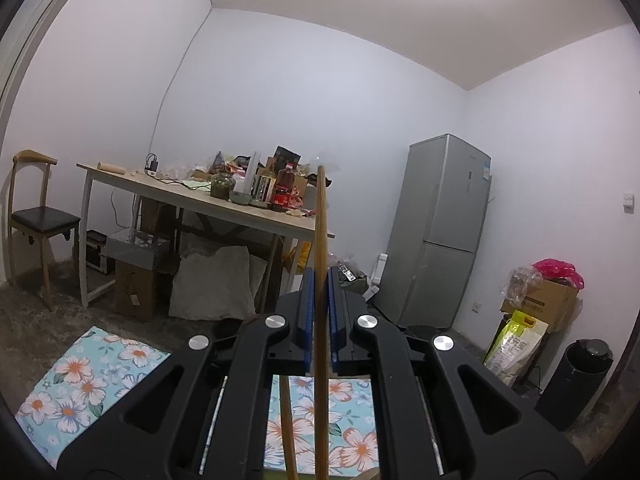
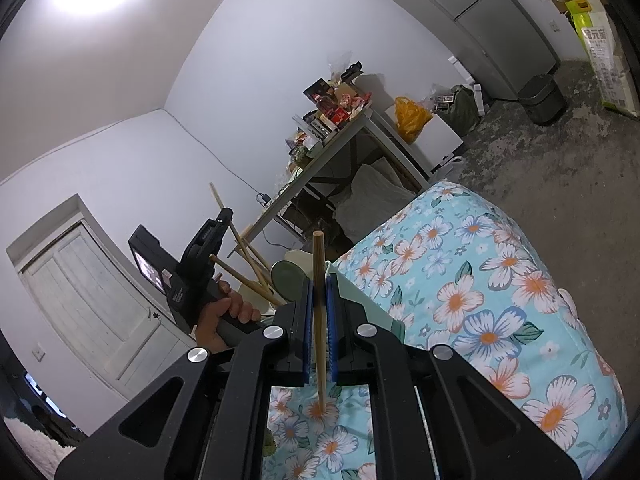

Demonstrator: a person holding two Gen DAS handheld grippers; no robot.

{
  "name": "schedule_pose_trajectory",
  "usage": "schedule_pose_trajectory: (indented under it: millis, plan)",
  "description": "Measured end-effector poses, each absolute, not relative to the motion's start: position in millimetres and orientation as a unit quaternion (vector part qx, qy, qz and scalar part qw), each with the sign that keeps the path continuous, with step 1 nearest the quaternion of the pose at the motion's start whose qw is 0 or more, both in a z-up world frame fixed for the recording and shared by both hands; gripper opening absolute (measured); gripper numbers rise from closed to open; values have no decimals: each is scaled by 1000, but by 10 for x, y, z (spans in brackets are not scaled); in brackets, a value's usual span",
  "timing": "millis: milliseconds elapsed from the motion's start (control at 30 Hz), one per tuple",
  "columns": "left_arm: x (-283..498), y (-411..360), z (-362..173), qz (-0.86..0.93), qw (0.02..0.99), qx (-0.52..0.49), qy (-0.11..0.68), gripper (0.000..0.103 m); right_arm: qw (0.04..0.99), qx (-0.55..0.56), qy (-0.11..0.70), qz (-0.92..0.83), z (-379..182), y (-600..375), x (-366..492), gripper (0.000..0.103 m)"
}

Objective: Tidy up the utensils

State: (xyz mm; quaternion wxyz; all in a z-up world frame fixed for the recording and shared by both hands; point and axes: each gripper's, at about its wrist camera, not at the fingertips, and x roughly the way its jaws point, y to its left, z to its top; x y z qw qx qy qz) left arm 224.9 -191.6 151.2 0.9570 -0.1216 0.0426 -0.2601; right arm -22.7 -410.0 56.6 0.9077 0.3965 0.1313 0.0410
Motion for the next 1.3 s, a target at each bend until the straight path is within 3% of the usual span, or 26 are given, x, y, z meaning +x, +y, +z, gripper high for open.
schedule_pose_trajectory:
  millis: [333, 467, 667, 867, 1300]
  plan:
    - [2205, -1904, 1508, -277, 953, -111, 51, 6, 906, 400, 133, 41, 546, -4083, -188, 7]
    - [2139, -1871, 1582, -285, 951, -111, 44, 26, 906, 401, 132, 38, 553, -4073, -180, 7]
    - [1943, -1766, 1758, -299, 947, -111, 39, 37, 909, 395, 128, 40, 596, -4046, -217, 7]
    - [1665, -1468, 1828, -319, 939, -105, 70, 55, 918, 375, 116, 50, 752, -3958, -292, 7]
    - [1197, -450, 956, -249, 939, -62, 228, 70, 959, 265, 51, 91, 1700, -3672, -196, 7]
